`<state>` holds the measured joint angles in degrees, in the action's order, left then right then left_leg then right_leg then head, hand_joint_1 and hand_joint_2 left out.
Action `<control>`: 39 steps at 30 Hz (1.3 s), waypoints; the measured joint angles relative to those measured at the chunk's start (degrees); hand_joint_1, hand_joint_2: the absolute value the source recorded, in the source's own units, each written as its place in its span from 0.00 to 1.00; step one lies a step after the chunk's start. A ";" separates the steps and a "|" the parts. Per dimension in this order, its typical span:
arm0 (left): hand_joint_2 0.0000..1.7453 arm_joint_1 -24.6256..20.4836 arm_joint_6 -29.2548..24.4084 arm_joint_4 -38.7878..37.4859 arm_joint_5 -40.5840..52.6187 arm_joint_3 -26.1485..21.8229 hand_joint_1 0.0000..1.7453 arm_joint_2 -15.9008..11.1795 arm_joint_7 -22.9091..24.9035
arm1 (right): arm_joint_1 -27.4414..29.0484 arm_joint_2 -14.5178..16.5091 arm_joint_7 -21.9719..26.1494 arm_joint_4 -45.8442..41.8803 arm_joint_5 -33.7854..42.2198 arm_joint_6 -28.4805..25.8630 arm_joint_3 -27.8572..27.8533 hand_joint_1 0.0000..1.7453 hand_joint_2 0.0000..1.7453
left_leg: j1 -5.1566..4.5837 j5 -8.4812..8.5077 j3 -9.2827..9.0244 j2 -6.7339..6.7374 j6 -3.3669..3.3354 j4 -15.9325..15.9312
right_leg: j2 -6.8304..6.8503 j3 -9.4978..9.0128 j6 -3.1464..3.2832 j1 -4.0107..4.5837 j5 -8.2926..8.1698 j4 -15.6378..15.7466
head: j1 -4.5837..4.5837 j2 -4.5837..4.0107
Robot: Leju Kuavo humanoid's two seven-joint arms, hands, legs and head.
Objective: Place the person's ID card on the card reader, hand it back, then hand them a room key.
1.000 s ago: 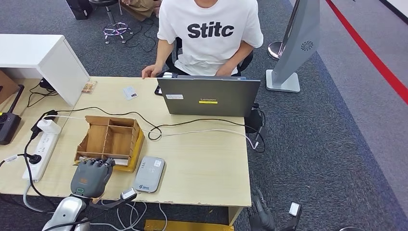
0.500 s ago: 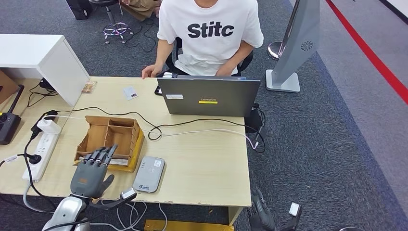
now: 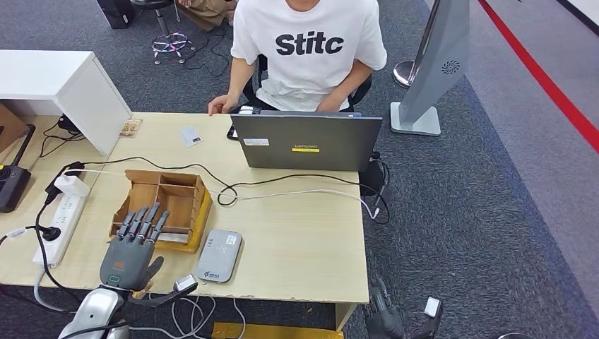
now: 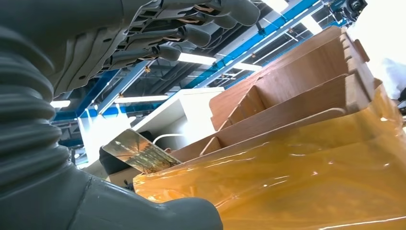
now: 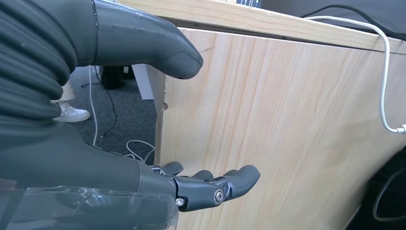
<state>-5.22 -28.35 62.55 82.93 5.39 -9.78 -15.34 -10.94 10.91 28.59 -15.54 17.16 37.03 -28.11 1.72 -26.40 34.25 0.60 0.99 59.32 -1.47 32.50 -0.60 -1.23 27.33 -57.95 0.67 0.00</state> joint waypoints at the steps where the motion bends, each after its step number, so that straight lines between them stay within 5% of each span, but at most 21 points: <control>1: 1.00 -0.01 0.00 0.00 0.13 -0.11 0.00 -0.28 0.19 | 0.00 0.00 0.00 0.00 -0.01 0.01 0.00 0.00 1.00 | 0.00 0.00 0.00 0.00 0.00 0.00 | 0.00 0.00 0.00 0.00 0.00 0.00 | -0.01 0.00; 12: 1.00 -0.73 -0.55 -1.60 -2.17 -5.45 0.00 -5.44 0.69 | 0.02 0.00 0.17 0.00 -0.04 0.10 0.00 0.00 1.00 | 0.01 0.04 0.01 0.00 0.07 -0.06 | 0.00 0.04 0.01 0.01 0.01 -0.01 | -0.01 0.00; 24: 1.00 -0.92 -1.02 -4.04 -3.02 -8.97 0.00 -6.82 -0.10 | 0.04 0.00 0.33 0.00 -0.04 0.17 0.02 0.00 1.00 | 0.01 0.05 0.01 -0.01 0.07 -0.06 | 0.01 0.05 0.01 0.01 0.01 -0.01 | -0.01 0.00; 28: 1.00 -0.93 -1.01 -4.78 -3.07 -9.99 0.61 -6.93 -0.72 | 0.04 0.00 0.35 0.00 -0.04 0.19 0.02 0.00 1.00 | 0.01 0.06 0.02 -0.01 0.10 -0.06 | 0.01 0.05 0.02 0.01 0.01 -0.01 | -0.02 0.00; 29: 1.00 -0.93 -1.01 -4.96 -3.07 -10.09 0.63 -6.93 -0.87 | 0.05 0.00 0.35 0.00 -0.03 0.19 0.02 0.00 1.00 | 0.01 0.06 0.02 -0.01 0.10 -0.06 | 0.01 0.05 0.02 0.01 0.01 -0.01 | -0.01 0.00; 30: 1.00 -0.93 -1.01 -5.13 -3.07 -10.16 0.53 -6.92 -1.01 | 0.05 0.00 0.35 0.00 -0.03 0.19 0.02 0.00 1.00 | 0.01 0.06 0.02 -0.01 0.10 -0.06 | 0.01 0.05 0.01 0.01 0.01 -0.01 | -0.01 0.00; 34: 1.00 -0.98 -1.13 -5.73 -3.05 -10.38 0.97 -6.88 -1.37 | 0.04 0.00 0.35 0.00 -0.03 0.19 0.02 0.00 1.00 | 0.01 0.06 0.02 -0.01 0.10 -0.06 | 0.01 0.05 0.01 0.00 0.01 -0.01 | 0.00 0.00; 39: 1.00 -1.03 -1.16 -6.20 -2.94 -10.39 1.00 -6.69 -2.10 | 0.04 0.00 0.35 0.00 -0.04 0.19 0.02 0.00 1.00 | 0.01 0.06 0.02 -0.01 0.10 -0.06 | 0.01 0.06 0.02 0.00 0.01 -0.01 | -0.01 0.00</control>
<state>-6.25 -29.51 56.35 79.99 -5.01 -16.47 -17.44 -10.89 10.91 28.94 -15.54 17.11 37.22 -28.09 1.73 -26.33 34.27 0.59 1.09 59.26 -1.45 32.56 -0.59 -1.23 27.34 -57.96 0.66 0.00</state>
